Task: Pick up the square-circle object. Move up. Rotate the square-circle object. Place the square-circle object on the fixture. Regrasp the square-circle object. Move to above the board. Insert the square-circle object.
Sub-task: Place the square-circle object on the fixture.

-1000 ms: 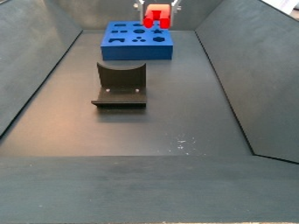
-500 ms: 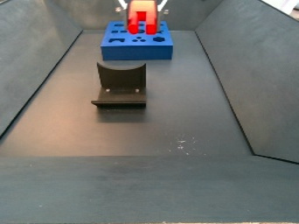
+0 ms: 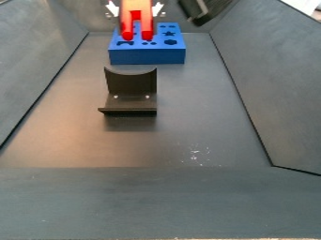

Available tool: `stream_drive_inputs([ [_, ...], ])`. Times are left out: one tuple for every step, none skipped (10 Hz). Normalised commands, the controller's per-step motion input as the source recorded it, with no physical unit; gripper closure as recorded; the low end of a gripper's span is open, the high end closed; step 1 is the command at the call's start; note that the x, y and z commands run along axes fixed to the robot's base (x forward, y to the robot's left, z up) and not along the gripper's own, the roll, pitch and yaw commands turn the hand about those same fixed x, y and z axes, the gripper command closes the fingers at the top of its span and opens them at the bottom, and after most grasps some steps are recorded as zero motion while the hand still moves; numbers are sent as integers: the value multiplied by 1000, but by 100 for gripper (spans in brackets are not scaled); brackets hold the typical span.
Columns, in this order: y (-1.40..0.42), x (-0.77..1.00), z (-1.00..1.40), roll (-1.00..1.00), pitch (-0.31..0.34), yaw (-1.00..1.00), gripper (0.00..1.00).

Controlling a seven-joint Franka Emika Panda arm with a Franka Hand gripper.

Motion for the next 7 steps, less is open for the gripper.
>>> stream_drive_inputs([
  [48,321,-3,-284,150,-85,100],
  [37,194,-3,-207,118,-87,100],
  [63,122,-1000,-1000,66,-129,100],
  [66,101,-1000,-1000,42,-133,100],
  [74,110,-1000,-1000,44,-143,100],
  [75,126,-1000,-1000,72,-149,100],
  [81,133,-1000,-1000,78,-155,100],
])
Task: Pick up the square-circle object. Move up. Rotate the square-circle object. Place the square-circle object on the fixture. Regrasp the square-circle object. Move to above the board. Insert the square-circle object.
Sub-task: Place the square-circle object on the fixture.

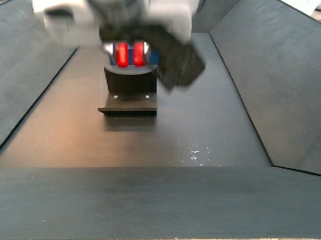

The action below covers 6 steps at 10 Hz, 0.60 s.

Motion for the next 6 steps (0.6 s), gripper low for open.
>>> stream_drive_inputs([
  [89,142,-1000,-867,64,-156,100],
  [94,149,-1000,-699,44,-147,100],
  [104,160,-1000,-468,27,-134,100],
  [105,168,-1000,-358,23,-124,100],
  [102,176,-1000,-227,15,-106,100],
  [99,164,-855,-187,-7,-94,100],
])
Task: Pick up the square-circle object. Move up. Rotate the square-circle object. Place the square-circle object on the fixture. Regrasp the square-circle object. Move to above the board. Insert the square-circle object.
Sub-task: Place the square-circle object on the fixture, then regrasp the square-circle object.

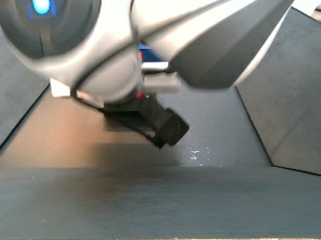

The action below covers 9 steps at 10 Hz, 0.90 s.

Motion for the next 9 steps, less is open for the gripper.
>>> stream_drive_inputs([
  [81,134,-670,-171,-20,-83,100],
  [69,115,-555,-162,-28,-74,100],
  [56,75,-408,-117,-37,-53,100],
  [44,65,-409,-108,-38,-40,100],
  [0,0,0,0,0,0,0],
  [0,0,1000,30,4,-5,0],
  [3,-10,1000,36,7,2,0],
  [4,-28,1000,44,11,8,0],
  [1,-33,1000,50,11,11,0],
])
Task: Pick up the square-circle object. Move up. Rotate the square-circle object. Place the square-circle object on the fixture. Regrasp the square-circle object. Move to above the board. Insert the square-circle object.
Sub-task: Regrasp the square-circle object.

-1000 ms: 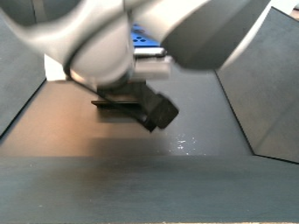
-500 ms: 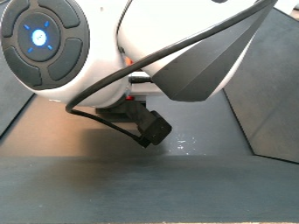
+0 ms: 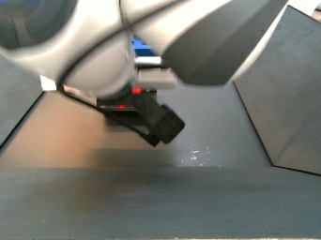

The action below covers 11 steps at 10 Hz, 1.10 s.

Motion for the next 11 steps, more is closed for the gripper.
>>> stream_drive_inputs([
  [1,-38,1000,51,25,16,0],
  [0,-36,875,48,37,15,0],
  [2,-32,691,44,49,12,0],
  [4,-26,505,43,57,5,0],
  [1,-27,316,43,64,-1,0],
  [-987,-88,1000,1000,61,23,0],
  [-1000,-84,955,1000,60,22,0],
  [-1000,-97,939,1000,51,22,0],
  [-1000,-131,879,1000,41,20,0],
  [-864,-111,696,1000,38,20,0],
  [-685,-74,467,1000,36,19,0],
])
